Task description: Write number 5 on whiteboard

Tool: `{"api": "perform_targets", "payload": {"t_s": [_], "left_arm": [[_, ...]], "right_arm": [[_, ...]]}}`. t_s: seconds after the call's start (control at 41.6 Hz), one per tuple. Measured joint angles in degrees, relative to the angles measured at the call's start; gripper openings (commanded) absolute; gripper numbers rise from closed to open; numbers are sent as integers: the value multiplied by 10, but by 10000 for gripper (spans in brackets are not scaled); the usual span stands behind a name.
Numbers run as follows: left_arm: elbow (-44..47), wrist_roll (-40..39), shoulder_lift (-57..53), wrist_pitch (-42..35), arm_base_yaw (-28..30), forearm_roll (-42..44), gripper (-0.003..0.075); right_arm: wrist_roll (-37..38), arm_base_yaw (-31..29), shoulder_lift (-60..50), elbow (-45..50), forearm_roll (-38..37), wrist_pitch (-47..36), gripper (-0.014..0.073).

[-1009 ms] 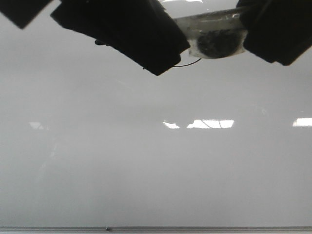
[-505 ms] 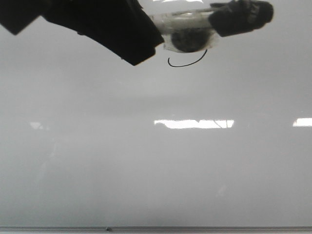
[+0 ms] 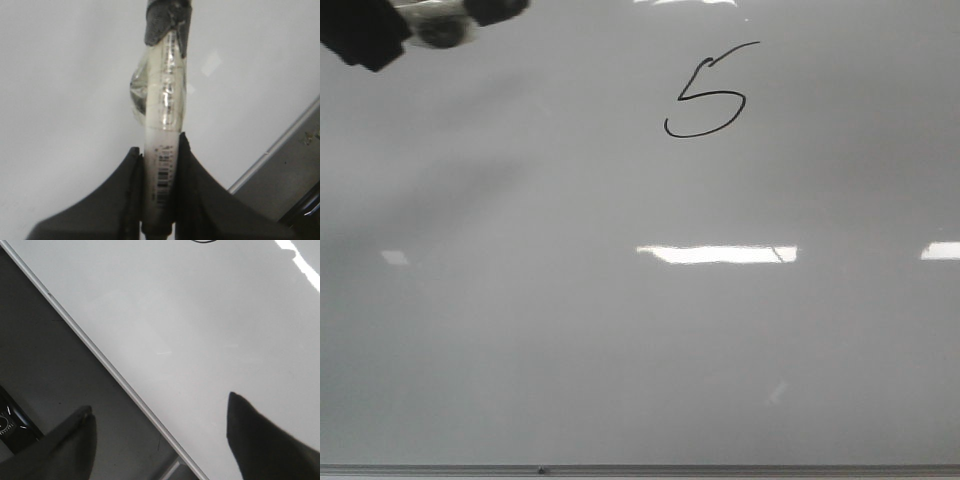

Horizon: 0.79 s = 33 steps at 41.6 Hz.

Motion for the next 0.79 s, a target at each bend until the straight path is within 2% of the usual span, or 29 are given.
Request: {"api": "perform_targets", "payload": {"t_s": [0.144, 0.288, 0.553, 0.625, 0.793], "left_arm": [[8, -72, -2, -31, 103, -8, 11], [82, -106, -24, -164, 170, -57, 11], [283, -115, -45, -506, 183, -113, 11], [316, -115, -36, -574, 183, -121, 11], [338, -115, -1, -657, 183, -127, 11]], "right_arm": [[0, 0, 0, 0, 0, 0, 561], [0, 0, 0, 3, 0, 0, 561], [0, 0, 0, 28, 0, -28, 561], [0, 0, 0, 36, 0, -39, 561], [0, 0, 0, 40, 0, -58, 561]]}}
